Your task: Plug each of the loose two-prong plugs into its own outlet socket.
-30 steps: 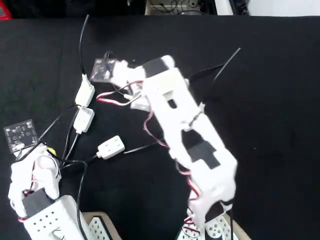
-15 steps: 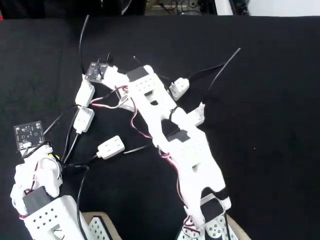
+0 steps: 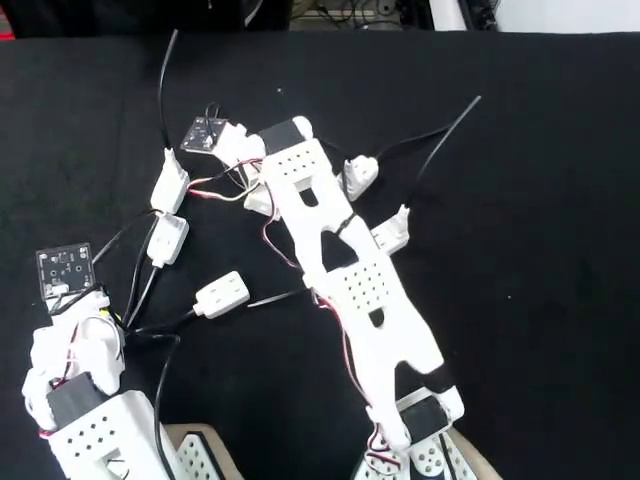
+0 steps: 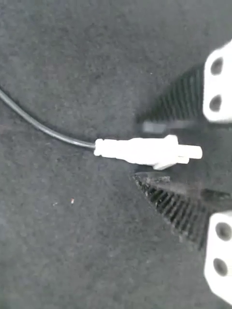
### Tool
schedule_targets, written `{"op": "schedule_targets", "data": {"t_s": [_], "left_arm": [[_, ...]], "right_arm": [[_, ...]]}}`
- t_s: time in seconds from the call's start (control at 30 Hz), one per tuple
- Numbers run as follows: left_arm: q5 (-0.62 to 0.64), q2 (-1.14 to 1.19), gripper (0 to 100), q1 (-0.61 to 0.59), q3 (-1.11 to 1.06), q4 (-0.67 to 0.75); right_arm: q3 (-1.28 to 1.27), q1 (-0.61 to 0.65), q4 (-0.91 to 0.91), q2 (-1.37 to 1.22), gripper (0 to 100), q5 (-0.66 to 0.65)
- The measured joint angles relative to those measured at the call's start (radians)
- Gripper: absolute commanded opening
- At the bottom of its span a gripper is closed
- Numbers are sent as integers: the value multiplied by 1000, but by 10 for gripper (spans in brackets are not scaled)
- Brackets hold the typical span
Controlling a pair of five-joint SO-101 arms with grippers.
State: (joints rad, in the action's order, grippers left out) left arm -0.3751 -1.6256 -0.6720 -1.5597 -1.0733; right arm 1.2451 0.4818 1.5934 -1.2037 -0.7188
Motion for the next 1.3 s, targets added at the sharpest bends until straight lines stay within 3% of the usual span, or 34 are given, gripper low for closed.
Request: {"op": "schedule_targets", "data": {"t_s": [0.3, 0.83, 1.0, 1.3], "left_arm": [[-2, 0, 145, 43, -6, 0], [-2, 0, 145, 44, -63, 83], [-2, 0, 145, 44, -63, 83], [-2, 0, 145, 61, -63, 83]], "right_arm": [[353, -2, 135, -110, 13, 20], [359, 3, 137, -5, 12, 213], [170, 17, 138, 144, 12, 256], [-517, 29, 138, 715, 12, 295]]}}
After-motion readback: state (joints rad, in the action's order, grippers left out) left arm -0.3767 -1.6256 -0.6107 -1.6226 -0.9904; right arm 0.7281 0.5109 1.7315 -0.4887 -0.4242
